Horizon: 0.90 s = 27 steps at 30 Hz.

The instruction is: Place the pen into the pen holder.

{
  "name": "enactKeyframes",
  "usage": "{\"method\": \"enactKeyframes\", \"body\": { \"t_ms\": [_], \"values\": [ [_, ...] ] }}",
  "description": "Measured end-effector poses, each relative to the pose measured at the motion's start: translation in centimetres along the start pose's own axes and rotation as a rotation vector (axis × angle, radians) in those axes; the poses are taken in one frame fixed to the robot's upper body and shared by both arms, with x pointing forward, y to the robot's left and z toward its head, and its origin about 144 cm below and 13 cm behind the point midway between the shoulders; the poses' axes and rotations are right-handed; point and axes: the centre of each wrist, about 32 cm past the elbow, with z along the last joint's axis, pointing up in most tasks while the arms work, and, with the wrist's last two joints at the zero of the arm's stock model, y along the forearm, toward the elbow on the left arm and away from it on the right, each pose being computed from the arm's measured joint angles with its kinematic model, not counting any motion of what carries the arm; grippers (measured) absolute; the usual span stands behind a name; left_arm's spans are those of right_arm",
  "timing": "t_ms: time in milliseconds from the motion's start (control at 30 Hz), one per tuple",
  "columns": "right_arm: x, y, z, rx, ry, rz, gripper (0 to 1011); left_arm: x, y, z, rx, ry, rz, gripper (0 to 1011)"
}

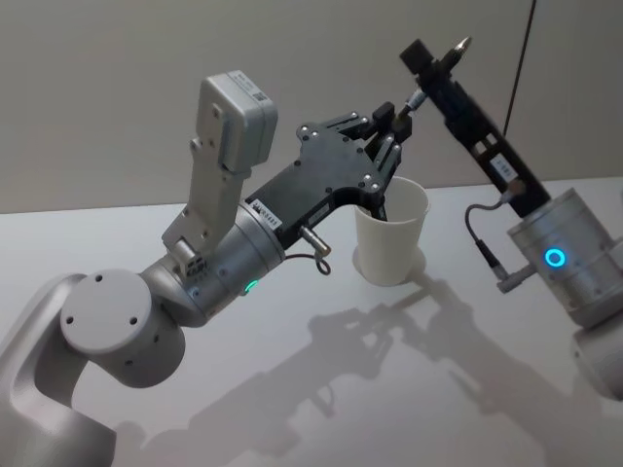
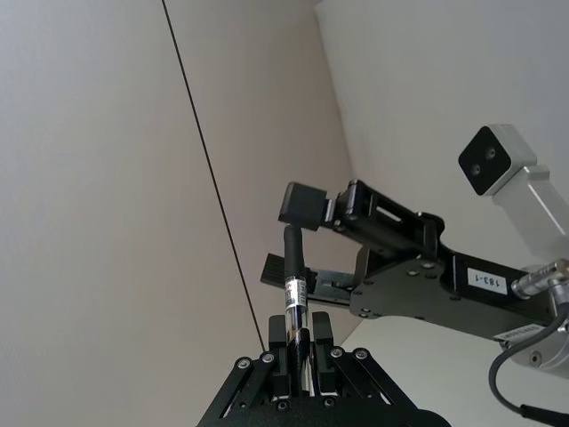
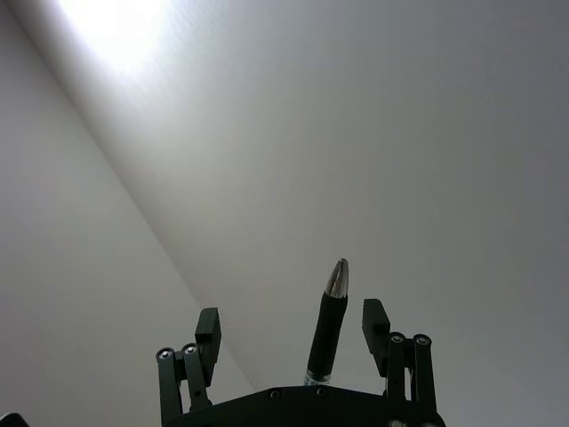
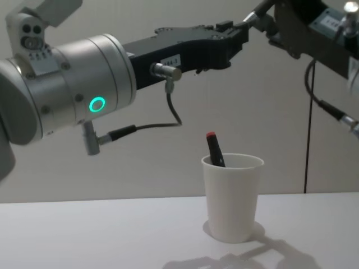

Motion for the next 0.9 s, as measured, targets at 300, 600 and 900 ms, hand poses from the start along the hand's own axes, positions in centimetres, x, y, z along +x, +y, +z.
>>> {"method": "enactKeyframes", "body": {
  "t_ms": [300,600,900],
  "values": [
    [0.2,-0.6,0.6,0.009,0.016,0.004,1002,0.0,0.0,0.0,0.0,0.0,0.0,166],
    [0.6,-1.2,0.9,0.0,0.008,-0.037,1002,0.0,0.0,0.0,0.0,0.0,0.0,166],
    [1.0,-1.3,1.0,-0.002,0.009,-0.051,1001,0.0,0.0,0.0,0.0,0.0,0.0,166]
  ]
}}
